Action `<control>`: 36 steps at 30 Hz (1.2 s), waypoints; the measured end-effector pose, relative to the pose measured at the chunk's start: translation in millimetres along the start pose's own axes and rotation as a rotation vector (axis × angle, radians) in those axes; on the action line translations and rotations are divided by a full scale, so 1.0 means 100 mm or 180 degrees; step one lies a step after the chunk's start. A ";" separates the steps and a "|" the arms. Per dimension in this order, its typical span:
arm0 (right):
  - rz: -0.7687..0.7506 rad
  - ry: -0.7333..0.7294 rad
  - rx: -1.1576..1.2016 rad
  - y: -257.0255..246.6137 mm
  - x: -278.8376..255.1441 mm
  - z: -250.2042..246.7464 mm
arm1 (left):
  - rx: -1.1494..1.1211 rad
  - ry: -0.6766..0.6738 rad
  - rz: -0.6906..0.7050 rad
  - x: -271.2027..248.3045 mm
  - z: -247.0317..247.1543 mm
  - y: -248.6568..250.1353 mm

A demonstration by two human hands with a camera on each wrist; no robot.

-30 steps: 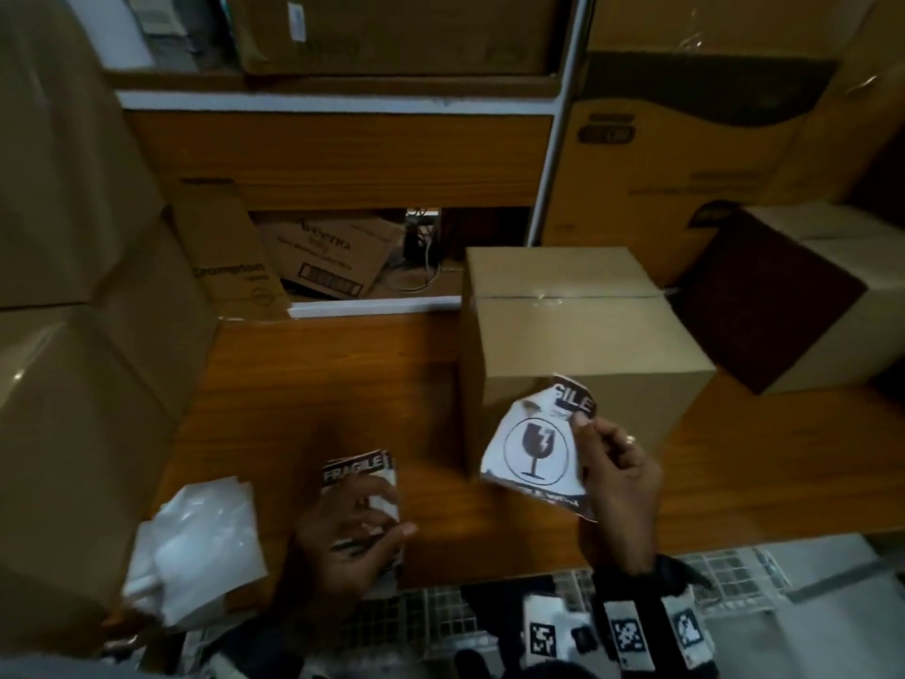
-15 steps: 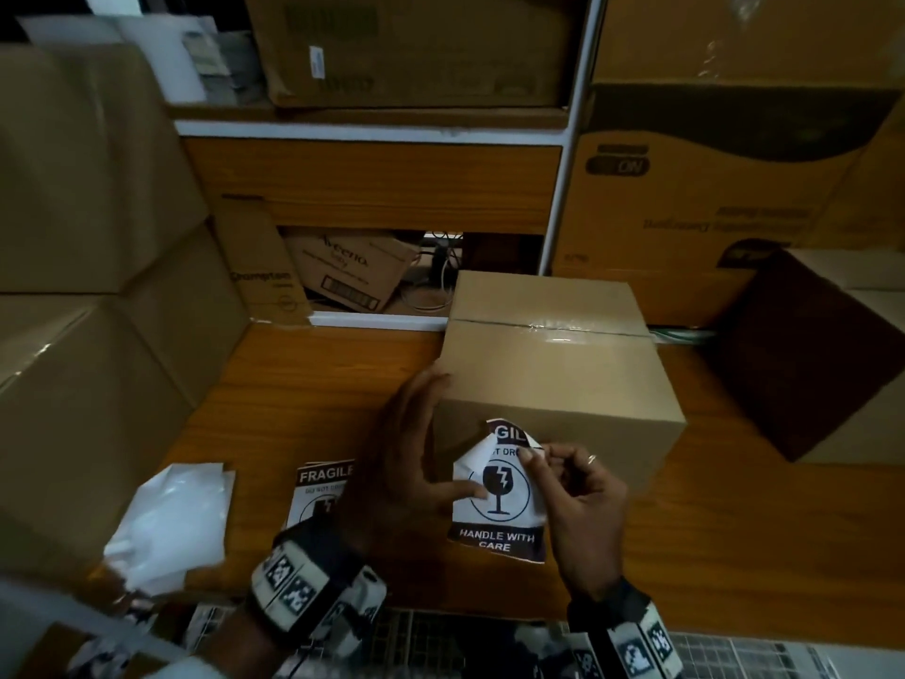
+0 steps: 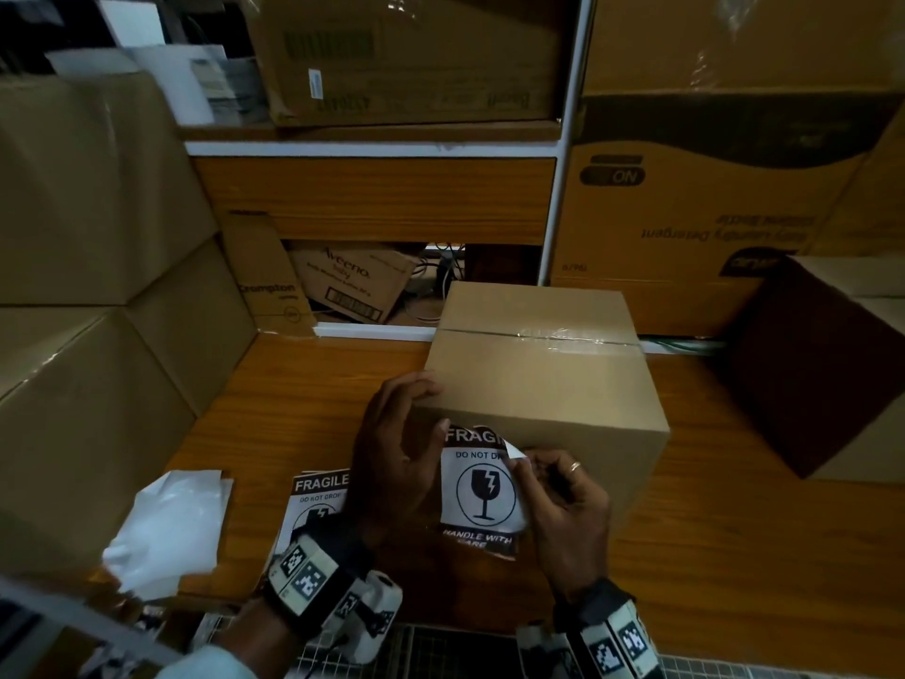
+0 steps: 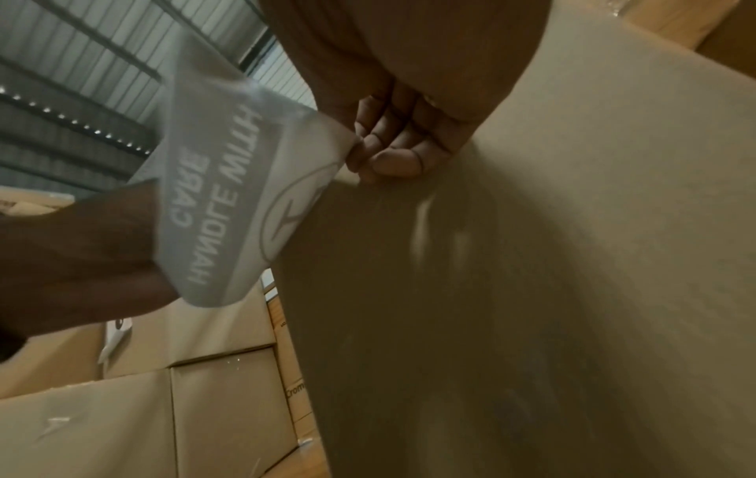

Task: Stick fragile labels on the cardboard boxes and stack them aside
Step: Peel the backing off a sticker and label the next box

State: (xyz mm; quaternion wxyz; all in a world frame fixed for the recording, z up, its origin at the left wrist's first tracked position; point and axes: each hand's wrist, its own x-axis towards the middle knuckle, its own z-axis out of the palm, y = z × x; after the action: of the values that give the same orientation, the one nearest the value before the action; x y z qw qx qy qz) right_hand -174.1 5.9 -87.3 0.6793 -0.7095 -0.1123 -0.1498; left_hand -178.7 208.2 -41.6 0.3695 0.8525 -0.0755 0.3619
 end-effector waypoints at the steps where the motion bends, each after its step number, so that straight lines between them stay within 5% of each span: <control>1: -0.0017 0.0010 0.0022 0.01 0.00 0.00 | -0.0003 0.0047 -0.0002 -0.01 0.03 0.01; 20: -0.0371 0.0370 -0.0309 0.10 0.11 0.06 | 0.0655 0.0138 0.0193 0.02 0.26 -0.04; 31: -0.1276 0.0269 -0.2070 -0.06 0.23 -0.06 | 0.0731 0.0195 0.0010 0.21 0.14 0.03; 36: -0.1075 0.0448 -0.2662 -0.09 0.27 -0.07 | 0.0670 0.0134 0.0022 0.25 0.11 -0.03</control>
State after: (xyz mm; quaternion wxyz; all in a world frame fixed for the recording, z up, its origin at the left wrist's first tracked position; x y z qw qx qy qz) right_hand -152.6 -2.1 -69.2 0.3065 -0.8827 -0.1099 -0.3388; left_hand -153.1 206.1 -32.2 0.2782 0.8786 -0.0322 0.3869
